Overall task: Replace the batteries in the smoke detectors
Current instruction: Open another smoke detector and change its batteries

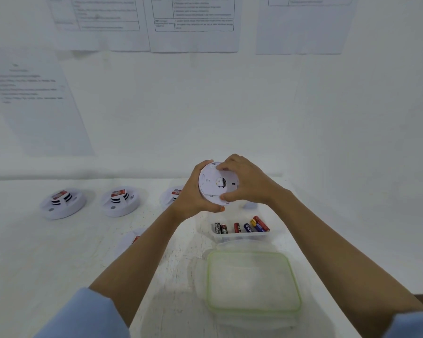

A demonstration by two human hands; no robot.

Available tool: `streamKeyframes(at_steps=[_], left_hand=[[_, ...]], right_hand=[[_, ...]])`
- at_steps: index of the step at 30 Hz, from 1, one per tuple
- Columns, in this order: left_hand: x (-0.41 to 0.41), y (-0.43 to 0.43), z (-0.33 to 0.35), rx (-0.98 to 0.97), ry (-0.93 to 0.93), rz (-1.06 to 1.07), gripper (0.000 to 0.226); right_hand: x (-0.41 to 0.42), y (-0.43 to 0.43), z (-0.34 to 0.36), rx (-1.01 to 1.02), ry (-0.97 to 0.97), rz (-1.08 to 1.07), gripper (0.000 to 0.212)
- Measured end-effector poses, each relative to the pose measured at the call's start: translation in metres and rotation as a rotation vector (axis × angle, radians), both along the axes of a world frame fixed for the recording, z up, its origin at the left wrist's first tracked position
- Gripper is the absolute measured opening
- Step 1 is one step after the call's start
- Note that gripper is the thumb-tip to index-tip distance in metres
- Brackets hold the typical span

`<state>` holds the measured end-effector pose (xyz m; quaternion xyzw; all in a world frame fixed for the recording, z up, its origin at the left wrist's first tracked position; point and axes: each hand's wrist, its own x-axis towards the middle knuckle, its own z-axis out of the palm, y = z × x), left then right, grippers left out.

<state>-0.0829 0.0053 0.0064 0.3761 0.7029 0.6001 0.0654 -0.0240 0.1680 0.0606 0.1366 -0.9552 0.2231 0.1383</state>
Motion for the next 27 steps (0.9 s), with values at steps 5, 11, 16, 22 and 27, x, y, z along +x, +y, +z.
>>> streamKeyframes(at_steps=[5,11,16,22,27], left_hand=[[0.001,-0.001,-0.001,0.02,-0.031,-0.044,0.098],[0.004,-0.001,0.002,0.022,-0.04,-0.008,0.093],[0.002,0.0,0.006,-0.003,-0.047,-0.01,0.096],[0.002,-0.001,0.004,-0.037,-0.041,-0.016,0.1],[0.004,-0.002,0.005,-0.039,-0.059,-0.019,0.099]], right_hand=[[0.0,-0.001,0.003,0.068,-0.023,-0.005,0.065],[-0.001,-0.003,0.01,0.133,-0.059,-0.027,0.063],[-0.004,-0.003,0.015,0.192,-0.071,-0.029,0.063],[-0.005,-0.008,0.014,0.293,-0.07,-0.035,0.069],[-0.006,-0.011,0.015,0.334,-0.06,-0.032,0.072]])
